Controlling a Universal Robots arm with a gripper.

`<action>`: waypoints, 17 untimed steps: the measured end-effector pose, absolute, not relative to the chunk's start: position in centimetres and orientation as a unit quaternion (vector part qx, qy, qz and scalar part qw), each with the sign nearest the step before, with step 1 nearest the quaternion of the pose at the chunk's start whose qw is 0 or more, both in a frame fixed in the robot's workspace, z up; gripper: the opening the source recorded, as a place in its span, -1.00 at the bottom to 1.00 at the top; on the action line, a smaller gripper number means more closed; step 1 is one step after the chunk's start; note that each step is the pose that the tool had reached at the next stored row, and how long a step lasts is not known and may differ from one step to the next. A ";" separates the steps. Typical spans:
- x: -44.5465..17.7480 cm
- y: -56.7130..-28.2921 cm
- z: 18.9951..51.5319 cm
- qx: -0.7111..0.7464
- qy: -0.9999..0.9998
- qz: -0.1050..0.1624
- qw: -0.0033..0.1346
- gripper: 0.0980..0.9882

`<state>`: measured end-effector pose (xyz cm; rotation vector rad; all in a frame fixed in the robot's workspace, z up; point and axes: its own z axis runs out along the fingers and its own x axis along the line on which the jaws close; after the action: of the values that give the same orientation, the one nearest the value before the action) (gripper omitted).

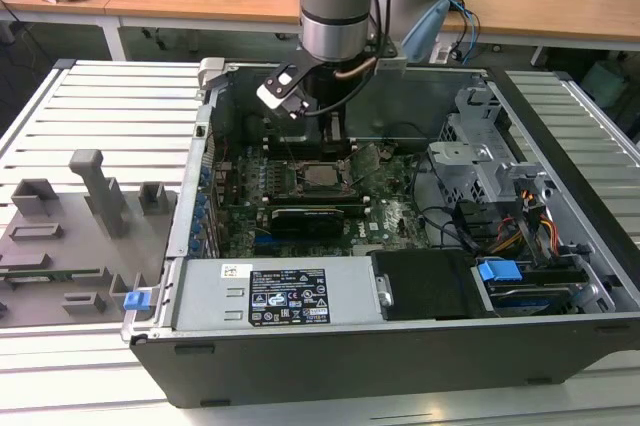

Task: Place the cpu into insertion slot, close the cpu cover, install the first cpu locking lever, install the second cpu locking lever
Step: 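Close the cpu cover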

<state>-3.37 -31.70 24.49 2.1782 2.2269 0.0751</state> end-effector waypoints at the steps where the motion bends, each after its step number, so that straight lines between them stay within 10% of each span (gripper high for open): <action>1: -3.4 -31.7 25.2 0.699 0.715 0.024 0.013 -0.98; 17: -0.9 -31.7 26.5 0.699 0.715 0.022 0.010 -0.98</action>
<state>-0.85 -31.68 26.54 2.1818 2.2305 0.0680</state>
